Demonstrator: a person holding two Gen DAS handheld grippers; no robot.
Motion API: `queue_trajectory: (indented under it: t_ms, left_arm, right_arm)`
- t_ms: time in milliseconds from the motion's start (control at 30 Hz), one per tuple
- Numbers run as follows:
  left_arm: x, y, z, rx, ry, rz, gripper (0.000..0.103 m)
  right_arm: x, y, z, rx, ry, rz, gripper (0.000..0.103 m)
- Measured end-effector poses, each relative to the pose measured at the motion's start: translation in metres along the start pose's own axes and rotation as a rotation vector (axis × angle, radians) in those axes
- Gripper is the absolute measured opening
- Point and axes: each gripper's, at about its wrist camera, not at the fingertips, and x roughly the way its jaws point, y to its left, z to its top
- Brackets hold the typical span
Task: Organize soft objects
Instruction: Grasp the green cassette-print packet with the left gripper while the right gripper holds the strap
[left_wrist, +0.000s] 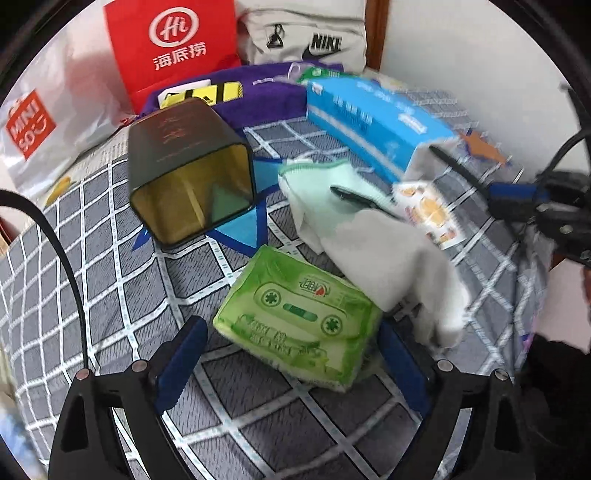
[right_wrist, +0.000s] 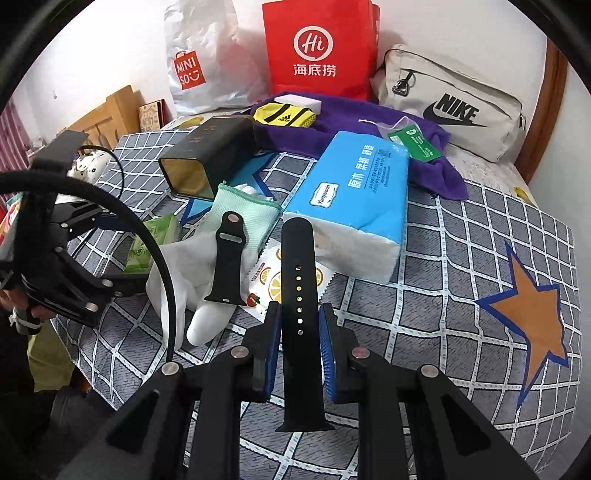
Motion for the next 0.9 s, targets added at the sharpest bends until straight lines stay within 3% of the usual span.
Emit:
queue_trajectory:
  t_ms: [167, 233, 367, 900]
  left_arm:
    - [0.015, -0.009, 0.006, 0.039, 0.011, 0.036, 0.093]
    - [0.014, -0.008, 0.007, 0.039, -0.003, 0.045, 0.079]
    - [0.007, 0.000, 0.006, 0.007, -0.018, 0.009, 0.079]
    - [-0.040, 0.057, 0.028, -0.197, -0.116, 0.036, 0.078]
  right_arm:
    - [0.003, 0.000, 0.000, -0.005, 0.008, -0.001, 0.020]
    - [0.003, -0.001, -0.001, -0.003, 0.007, -0.002, 0.020]
    - [-0.001, -0.001, 0.001, -0.005, -0.002, 0.003, 0.020]
    - [-0.025, -0.001, 0.039, 0.025, -0.086, 0.045, 0.020]
